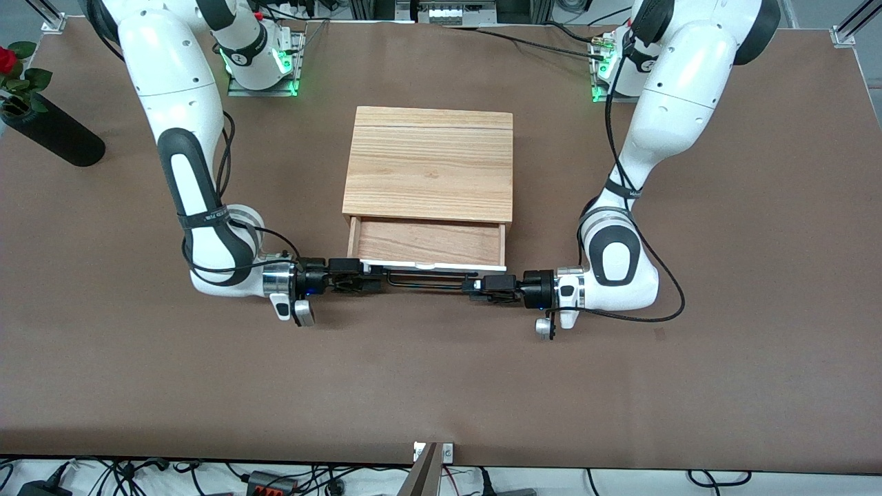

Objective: Pull top drawer with both arms simultaneously
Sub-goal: 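Pull the handle outward with both grippers to slide the drawer open, then open both grippers and draw them back from the handle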

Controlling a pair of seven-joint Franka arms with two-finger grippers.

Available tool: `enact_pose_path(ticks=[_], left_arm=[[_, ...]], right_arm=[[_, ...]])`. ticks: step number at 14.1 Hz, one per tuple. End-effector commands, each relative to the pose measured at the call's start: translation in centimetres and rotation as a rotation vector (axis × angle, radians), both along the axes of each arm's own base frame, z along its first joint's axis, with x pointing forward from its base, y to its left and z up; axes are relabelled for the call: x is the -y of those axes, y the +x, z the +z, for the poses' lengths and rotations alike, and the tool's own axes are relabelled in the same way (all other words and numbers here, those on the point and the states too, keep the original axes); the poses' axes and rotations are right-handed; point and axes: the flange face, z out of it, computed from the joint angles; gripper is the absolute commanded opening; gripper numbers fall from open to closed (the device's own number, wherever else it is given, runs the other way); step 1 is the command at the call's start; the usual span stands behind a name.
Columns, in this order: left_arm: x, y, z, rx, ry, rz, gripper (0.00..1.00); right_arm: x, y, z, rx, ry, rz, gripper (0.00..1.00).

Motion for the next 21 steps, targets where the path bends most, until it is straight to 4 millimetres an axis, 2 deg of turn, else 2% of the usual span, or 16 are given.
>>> enact_pose_path(ticks=[1,5,7,9,11,13,14,16,18,20,21], left_arm=[[-0.8,1.0,1.5,0.017,0.028,-0.012,1.0],[-3.2,2.0,2.7,0.008,0.102,-0.009,1.0],[-4.4,3.4,5.1,0.028,0.161,-0.02,1.0],[-6.0,3.8,8.1,0.006,0.292,-0.039,1.0],[-8.3,3.9,10.9,0.011,0.425,-0.058,1.0],[-9.9,3.3,13.0,-0.043,0.518,-0.104,1.0],[-11.3,3.1,14.9,-0.054,0.612,-0.104,1.0],[-12.5,2.1,18.9,-0.041,0.793,-0.133,1.0],[-13.7,0.7,22.4,-0.043,0.938,-0.179,1.0],[-17.4,-0.5,25.6,-0.062,1.005,-0.204,1.0],[-18.6,-1.0,27.1,-0.054,1.056,-0.212,1.0]], right_arm=[[1.0,1.9,5.6,-0.02,-0.162,0.073,1.0],[3.1,1.9,11.1,0.004,-0.448,0.159,1.0],[5.3,1.6,13.9,-0.013,-0.599,0.171,1.0],[7.2,0.7,16.2,-0.032,-0.8,0.227,1.0],[9.6,0.3,18.0,-0.001,-1.034,0.273,1.0],[12.6,-0.3,18.8,-0.02,-1.294,0.329,1.0],[13.8,-0.8,19.9,-0.044,-1.359,0.34,1.0],[16.2,-1.7,23.1,-0.078,-1.39,0.324,1.0],[18.6,-2.7,27.7,-0.116,-1.392,0.289,1.0],[20.5,-3.1,31.8,-0.117,-1.399,0.241,1.0],[20.4,-3.4,33.8,-0.117,-1.401,0.235,1.0]])
